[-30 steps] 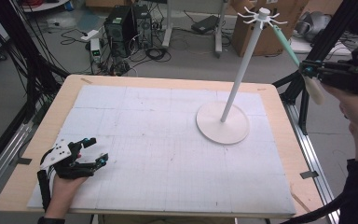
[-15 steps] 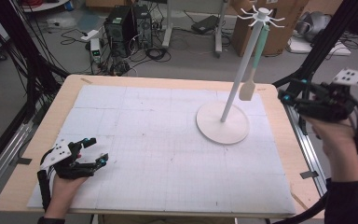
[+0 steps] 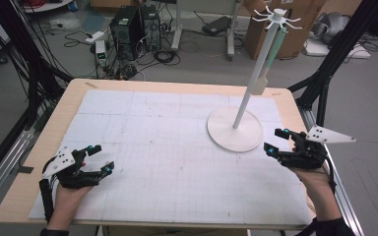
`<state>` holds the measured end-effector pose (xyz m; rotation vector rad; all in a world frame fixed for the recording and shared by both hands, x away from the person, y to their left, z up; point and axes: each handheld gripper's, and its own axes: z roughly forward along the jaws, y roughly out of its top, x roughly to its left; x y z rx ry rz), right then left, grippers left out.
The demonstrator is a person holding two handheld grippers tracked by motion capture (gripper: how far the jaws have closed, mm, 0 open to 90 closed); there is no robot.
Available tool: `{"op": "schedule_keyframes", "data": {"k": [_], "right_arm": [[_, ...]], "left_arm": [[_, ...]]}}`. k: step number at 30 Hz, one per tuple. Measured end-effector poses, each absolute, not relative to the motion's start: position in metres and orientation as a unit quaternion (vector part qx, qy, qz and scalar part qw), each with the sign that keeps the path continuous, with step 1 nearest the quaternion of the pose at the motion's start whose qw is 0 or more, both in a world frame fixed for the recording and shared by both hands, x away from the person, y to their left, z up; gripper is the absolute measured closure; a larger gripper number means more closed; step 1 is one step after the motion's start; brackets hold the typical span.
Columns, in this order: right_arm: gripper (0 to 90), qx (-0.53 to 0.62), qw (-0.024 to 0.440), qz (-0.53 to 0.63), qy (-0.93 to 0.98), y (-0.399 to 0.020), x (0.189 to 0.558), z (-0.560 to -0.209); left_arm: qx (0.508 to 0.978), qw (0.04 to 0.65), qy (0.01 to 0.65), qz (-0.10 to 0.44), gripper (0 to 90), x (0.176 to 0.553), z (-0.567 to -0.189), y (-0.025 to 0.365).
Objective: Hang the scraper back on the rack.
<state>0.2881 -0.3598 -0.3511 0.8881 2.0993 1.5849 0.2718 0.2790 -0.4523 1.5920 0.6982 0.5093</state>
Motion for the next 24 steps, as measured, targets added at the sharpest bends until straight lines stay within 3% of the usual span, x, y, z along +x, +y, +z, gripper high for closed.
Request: {"op": "schedule_keyframes", "data": {"k": [12,24], "right_arm": [[24.3,0.305,0.173,0.547,0.760,-0.344,0.281,-0.415],[22.1,0.303,0.176,0.537,0.767,-0.339,0.281,-0.423]], "left_arm": [[0.692,0.618,0.300,0.224,18.0,0.271,-0.452,0.279],[0.691,0.617,0.301,0.225,17.9,0.271,-0.452,0.279]]}}
